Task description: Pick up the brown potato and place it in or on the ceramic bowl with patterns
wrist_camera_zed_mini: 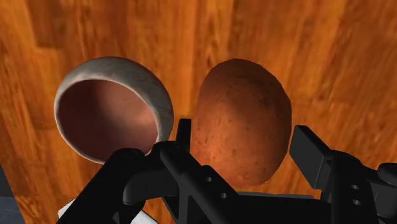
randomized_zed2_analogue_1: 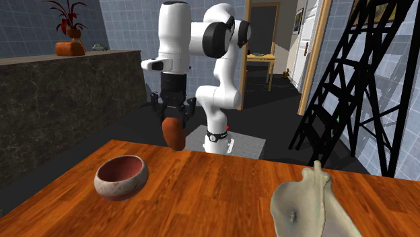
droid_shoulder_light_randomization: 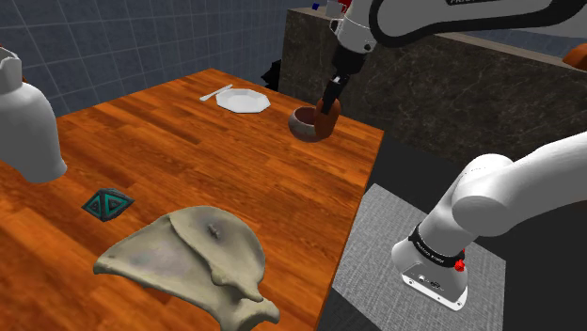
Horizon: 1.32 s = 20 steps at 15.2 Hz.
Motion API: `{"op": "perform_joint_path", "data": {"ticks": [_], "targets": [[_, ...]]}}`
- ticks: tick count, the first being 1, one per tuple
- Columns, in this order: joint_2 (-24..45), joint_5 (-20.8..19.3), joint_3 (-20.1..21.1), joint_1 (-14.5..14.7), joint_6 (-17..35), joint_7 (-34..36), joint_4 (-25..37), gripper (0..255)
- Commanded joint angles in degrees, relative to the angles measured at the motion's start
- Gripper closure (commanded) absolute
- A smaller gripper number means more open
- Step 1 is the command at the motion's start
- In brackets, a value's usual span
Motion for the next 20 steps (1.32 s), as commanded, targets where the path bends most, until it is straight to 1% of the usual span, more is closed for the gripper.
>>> {"op": "perform_joint_path", "data": {"ticks": [1,6,12,20], "targets": [[2.42,-0.85,-1.83,-1.06,0.49,-2.38,1.98,255],[9.61,-2.14,-5.97,-3.29,1.4,-7.92,8.37,255],[18.74,-2.16,-10.16,-5.39,1.36,-14.16,17.66,255],[19.82,-2.15,-10.24,-5.43,7.55,-14.14,12.55,255]]}}
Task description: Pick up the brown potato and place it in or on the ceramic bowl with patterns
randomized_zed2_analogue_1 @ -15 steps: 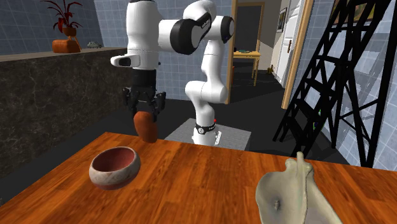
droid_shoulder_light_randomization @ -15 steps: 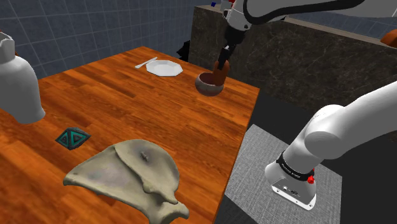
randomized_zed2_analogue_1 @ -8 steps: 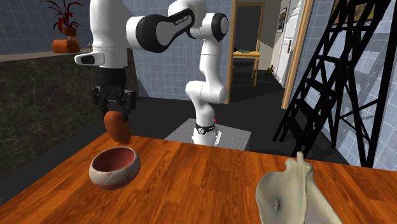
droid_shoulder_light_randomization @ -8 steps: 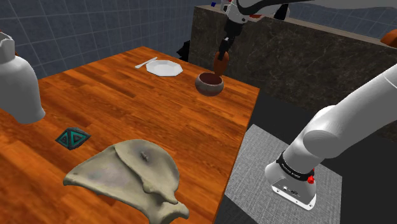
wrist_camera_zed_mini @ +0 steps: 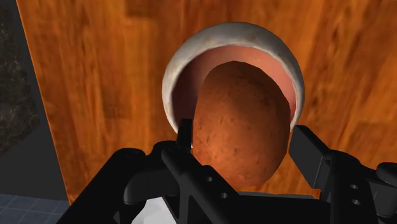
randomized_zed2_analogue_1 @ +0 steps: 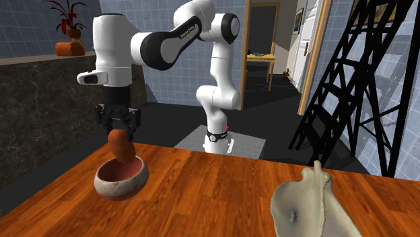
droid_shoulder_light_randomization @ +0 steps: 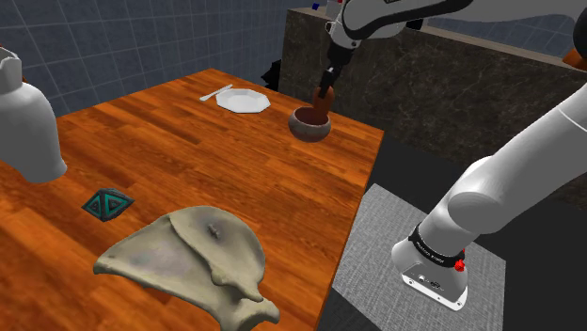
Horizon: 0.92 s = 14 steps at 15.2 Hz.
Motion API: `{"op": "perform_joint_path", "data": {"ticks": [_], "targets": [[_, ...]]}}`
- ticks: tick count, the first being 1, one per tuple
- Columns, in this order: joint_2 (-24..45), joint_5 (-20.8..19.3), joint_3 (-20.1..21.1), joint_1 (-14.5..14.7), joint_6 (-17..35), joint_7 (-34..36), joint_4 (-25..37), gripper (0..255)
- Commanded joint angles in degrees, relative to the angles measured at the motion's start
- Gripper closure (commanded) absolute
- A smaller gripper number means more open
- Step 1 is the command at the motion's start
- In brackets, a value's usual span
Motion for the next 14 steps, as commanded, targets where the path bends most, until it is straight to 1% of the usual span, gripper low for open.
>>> {"op": "perform_joint_path", "data": {"ticks": [1,8,14], "targets": [[0.27,0.0,-0.04,-0.02,1.62,-0.03,-1.31,255],[2.14,0.06,-0.14,-0.04,7.55,-0.06,-5.37,255],[2.14,0.06,-0.13,-0.04,7.55,-0.06,-5.37,255]]}}
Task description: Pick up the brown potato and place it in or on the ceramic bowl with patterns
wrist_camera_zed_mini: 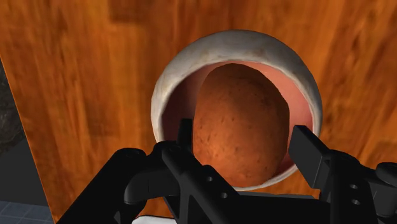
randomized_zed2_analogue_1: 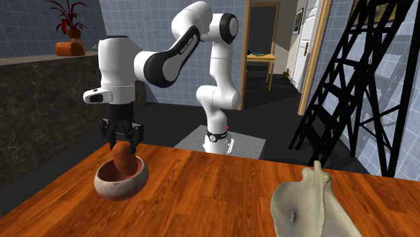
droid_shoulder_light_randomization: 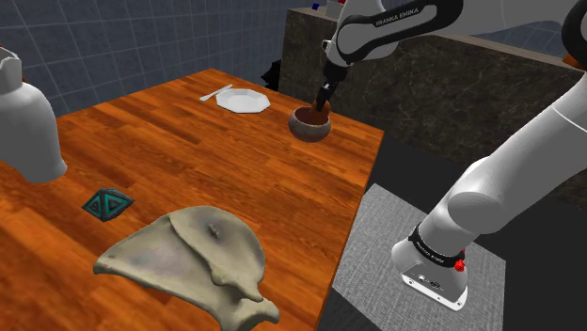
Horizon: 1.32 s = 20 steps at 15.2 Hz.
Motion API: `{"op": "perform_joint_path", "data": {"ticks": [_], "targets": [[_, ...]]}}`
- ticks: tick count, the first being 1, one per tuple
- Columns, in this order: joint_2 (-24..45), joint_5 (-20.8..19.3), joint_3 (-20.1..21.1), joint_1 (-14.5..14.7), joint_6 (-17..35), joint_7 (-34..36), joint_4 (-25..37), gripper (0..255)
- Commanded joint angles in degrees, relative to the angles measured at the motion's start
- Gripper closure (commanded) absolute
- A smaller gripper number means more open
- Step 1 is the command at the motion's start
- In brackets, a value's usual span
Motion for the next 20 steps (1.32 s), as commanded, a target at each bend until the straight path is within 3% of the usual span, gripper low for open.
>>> {"op": "perform_joint_path", "data": {"ticks": [1,2,3,8,12,20], "targets": [[0.0,0.0,0.0,0.0,0.03,0.0,-0.01,255],[0.0,0.0,0.0,0.0,0.03,0.0,-0.01,255],[0.0,0.0,0.0,0.0,0.03,0.0,-0.01,0],[0.0,0.0,0.0,0.0,0.03,0.0,-0.01,0],[-3.44,-0.17,0.18,0.02,-7.25,0.15,3.83,0],[-3.44,-0.17,0.18,0.02,-7.25,0.15,3.83,0]]}}
